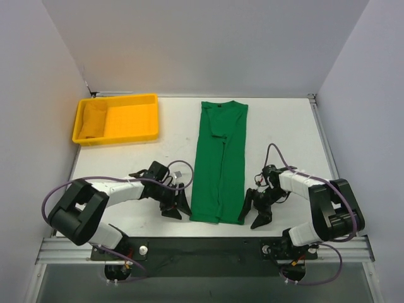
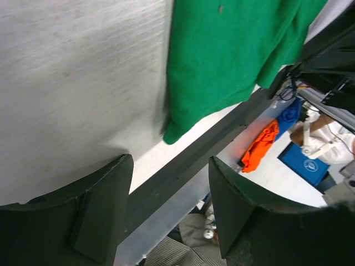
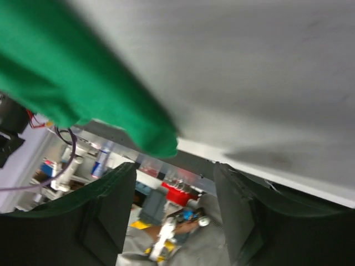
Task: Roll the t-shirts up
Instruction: Roll the T-shirt to the center of the board.
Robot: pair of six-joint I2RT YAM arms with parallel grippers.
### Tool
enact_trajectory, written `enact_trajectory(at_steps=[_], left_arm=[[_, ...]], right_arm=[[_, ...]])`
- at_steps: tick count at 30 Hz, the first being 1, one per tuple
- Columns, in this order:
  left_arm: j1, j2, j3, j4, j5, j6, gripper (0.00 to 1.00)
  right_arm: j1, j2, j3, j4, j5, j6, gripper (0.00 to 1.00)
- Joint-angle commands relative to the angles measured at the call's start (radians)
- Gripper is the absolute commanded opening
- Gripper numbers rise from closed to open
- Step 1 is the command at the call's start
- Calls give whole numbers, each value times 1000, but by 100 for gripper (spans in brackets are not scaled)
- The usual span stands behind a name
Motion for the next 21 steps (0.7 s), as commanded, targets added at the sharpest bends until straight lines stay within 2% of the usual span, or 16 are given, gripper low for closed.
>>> enact_trajectory(at_steps=[1, 4, 10, 13, 14, 17, 18, 20, 21], left_arm=[[-27, 50, -49, 146, -76, -87, 66], [-53, 86, -64, 207, -86, -122, 61], [-73, 144, -57, 177, -102, -133, 52], [-75, 170, -57, 192, -93, -134, 40], [-73, 176, -54, 191, -89, -134, 31], [-71, 176, -51, 188, -87, -134, 20], [-71, 173, -46, 191, -84, -134, 12], [-71, 164, -38, 203, -70, -133, 0], [-71, 159, -31, 209, -66, -133, 0]], right_arm=[[20, 53, -41, 37, -2, 160, 55], [37, 81, -68, 114, -22, 198, 52], [48, 104, -97, 174, 1, 228, 43], [50, 95, -101, 166, 9, 212, 31], [50, 89, -105, 160, 9, 209, 22], [54, 55, -120, 135, 26, 196, 7], [57, 46, -120, 117, 34, 192, 4], [63, 17, -116, 100, 31, 191, 1], [65, 4, -113, 98, 26, 191, 0]])
